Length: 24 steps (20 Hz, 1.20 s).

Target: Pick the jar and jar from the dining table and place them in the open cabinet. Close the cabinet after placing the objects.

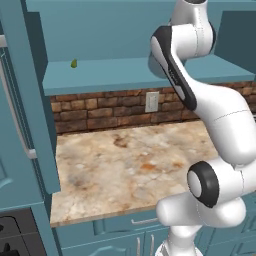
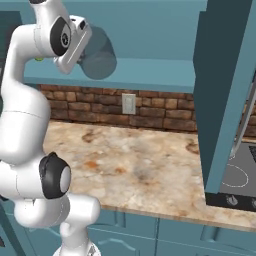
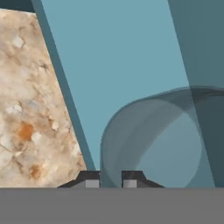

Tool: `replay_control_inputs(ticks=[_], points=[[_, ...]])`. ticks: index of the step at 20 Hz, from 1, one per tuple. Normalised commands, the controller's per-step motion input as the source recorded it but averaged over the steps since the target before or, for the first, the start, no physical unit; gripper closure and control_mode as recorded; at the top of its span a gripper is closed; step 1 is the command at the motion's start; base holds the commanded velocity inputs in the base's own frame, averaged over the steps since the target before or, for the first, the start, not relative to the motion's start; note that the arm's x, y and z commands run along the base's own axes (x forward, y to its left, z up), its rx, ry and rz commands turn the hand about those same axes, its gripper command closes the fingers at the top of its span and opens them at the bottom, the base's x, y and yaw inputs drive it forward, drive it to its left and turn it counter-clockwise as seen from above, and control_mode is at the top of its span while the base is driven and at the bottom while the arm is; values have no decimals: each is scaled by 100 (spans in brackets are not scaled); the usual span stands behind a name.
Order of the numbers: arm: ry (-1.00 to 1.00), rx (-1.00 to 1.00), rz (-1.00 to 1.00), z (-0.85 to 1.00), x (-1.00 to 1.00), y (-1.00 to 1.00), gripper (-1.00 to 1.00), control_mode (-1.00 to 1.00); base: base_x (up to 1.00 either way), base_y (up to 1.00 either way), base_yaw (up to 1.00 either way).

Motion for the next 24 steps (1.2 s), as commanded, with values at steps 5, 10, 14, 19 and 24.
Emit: replay_control_inputs(ticks=[5, 10, 14, 19, 24], points=[[0, -5, 4, -10, 29, -1, 100, -100, 0, 0, 0], [-1, -2, 8, -5, 21, 0, 100, -100, 0, 0, 0], [0, -2, 7, -10, 11, 0, 100, -100, 0, 0, 0], [1, -3, 5, -16, 16, 2, -100, -100, 0, 0, 0], [0, -3, 5, -13, 28, 6, -100, -100, 0, 0, 0]])
